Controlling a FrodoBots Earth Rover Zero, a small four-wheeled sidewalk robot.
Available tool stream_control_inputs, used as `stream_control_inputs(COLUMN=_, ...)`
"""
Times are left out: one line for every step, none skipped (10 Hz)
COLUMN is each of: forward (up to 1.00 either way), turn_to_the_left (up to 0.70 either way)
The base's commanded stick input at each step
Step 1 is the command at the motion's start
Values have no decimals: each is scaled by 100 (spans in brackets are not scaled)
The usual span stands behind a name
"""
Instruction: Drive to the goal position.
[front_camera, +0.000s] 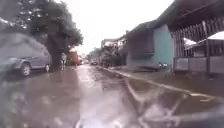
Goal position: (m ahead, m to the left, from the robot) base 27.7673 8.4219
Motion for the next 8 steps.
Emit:
stream_control_inputs(forward=100, turn_to_the_left=0)
stream_control_inputs(forward=100, turn_to_the_left=0)
stream_control_inputs(forward=100, turn_to_the_left=0)
stream_control_inputs(forward=100, turn_to_the_left=0)
stream_control_inputs(forward=100, turn_to_the_left=0)
stream_control_inputs(forward=100, turn_to_the_left=0)
stream_control_inputs(forward=100, turn_to_the_left=0)
stream_control_inputs(forward=100, turn_to_the_left=0)
